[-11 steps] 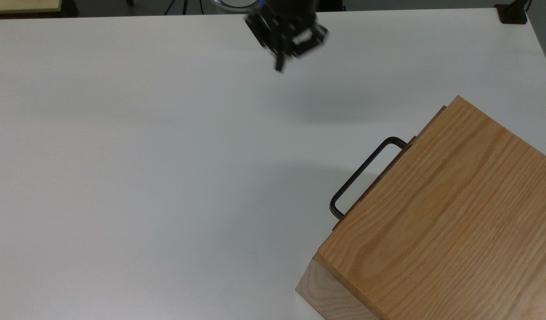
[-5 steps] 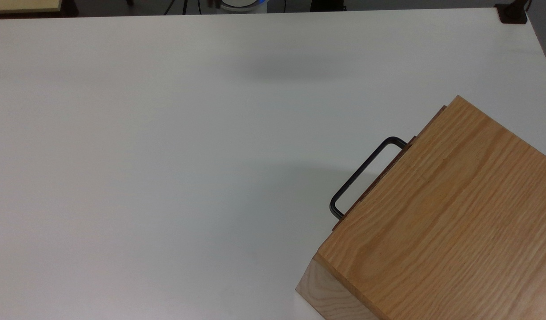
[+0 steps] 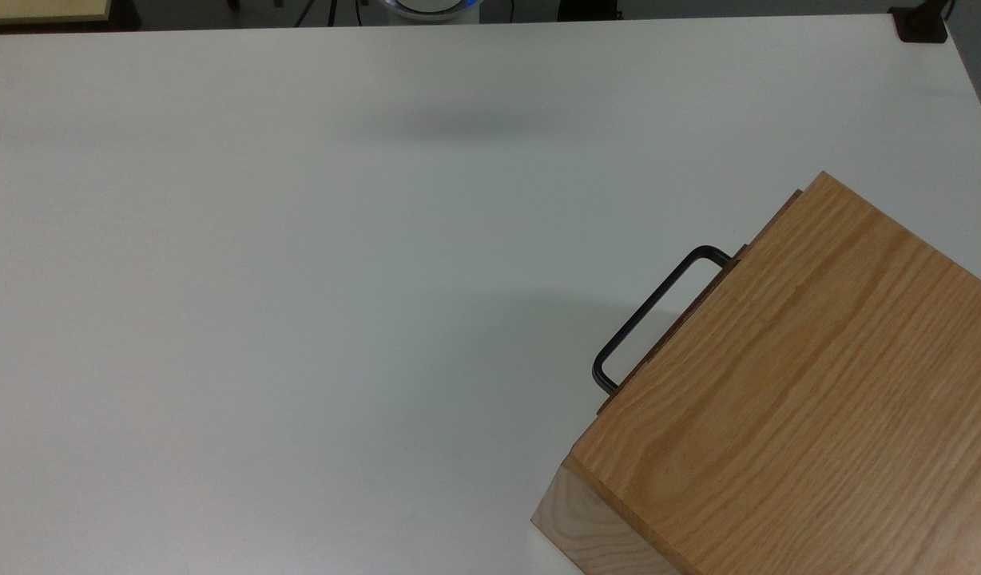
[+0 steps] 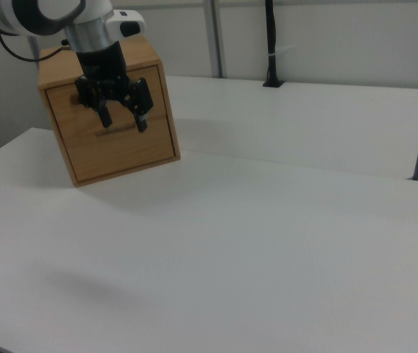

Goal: Close the drawer by sliding it

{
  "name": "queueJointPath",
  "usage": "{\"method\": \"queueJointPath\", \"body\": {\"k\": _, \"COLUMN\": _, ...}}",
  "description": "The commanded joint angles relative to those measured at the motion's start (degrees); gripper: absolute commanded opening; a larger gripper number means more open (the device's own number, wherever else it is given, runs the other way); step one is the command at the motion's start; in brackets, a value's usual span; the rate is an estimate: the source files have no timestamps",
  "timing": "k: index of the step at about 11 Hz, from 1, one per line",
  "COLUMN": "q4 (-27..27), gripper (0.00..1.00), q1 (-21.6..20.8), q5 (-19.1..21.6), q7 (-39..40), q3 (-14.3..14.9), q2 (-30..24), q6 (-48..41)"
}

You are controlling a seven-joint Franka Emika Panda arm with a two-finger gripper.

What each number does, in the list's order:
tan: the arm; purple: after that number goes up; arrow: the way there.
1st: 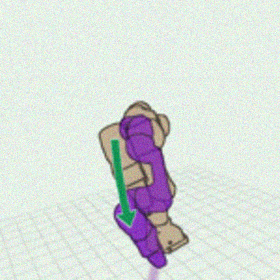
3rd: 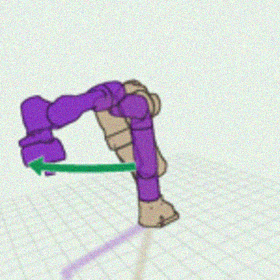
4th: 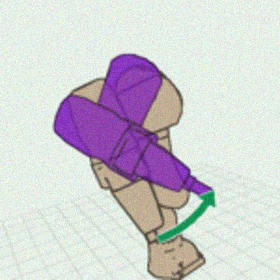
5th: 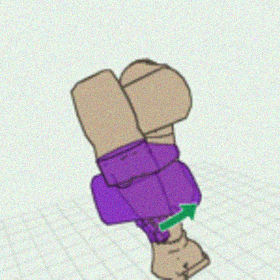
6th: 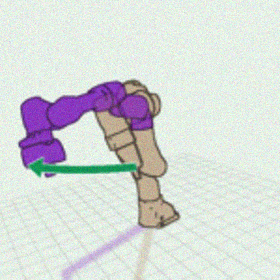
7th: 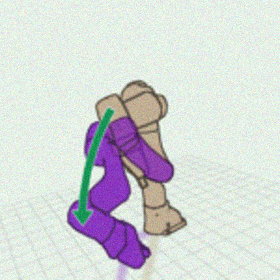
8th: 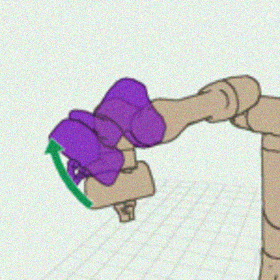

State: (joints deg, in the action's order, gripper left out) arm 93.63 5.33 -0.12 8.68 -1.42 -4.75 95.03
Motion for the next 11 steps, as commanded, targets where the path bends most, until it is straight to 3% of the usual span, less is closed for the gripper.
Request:
{"method": "queueJointPath", "body": {"k": 1, "q4": -1.77, "gripper": 1.0, "q1": -1.11, "q5": 0.91, "q7": -11.1, "q3": -0.77, "q2": 2.63, "q6": 1.21}}
{"method": "queueJointPath", "body": {"k": 6, "q4": -2.49, "gripper": 1.0, "q1": -1.9, "q5": 0.91, "q7": -10.62, "q3": -0.78, "q2": 3.43, "q6": 1.12}}
{"method": "queueJointPath", "body": {"k": 8, "q4": -2.4, "gripper": 1.0, "q1": -5.22, "q5": 0.47, "q7": -12.02, "q3": 0.09, "q2": 3.52, "q6": 1.21}}
{"method": "queueJointPath", "body": {"k": 11, "q4": -2.48, "gripper": 1.0, "q1": -5.24, "q5": 0.47, "q7": -12.73, "q3": 0.1, "q2": 3.52, "q6": 1.12}}
